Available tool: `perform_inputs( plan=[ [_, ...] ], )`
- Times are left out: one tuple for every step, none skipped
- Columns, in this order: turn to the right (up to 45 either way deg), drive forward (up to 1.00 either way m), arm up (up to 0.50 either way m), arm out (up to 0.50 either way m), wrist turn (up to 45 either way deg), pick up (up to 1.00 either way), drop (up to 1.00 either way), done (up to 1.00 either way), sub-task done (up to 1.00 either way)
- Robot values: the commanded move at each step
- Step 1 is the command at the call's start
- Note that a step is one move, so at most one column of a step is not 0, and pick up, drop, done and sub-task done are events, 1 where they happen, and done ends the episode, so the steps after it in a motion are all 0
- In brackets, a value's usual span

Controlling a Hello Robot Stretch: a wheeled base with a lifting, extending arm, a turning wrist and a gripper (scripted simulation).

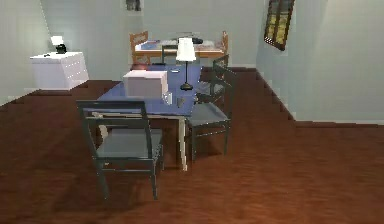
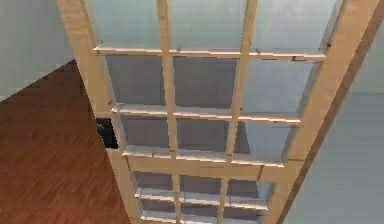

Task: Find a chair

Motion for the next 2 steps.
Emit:
perform_inputs(
  plan=[
    [0.0, 0.45, 0.0, 0.0, 0.0, 0.0, 0.0, 0.0, 0.0],
    [0.0, 0.0, 0.0, 0.0, 0.0, 0.0, 0.0, 1.0, 0.0]
  ],
)
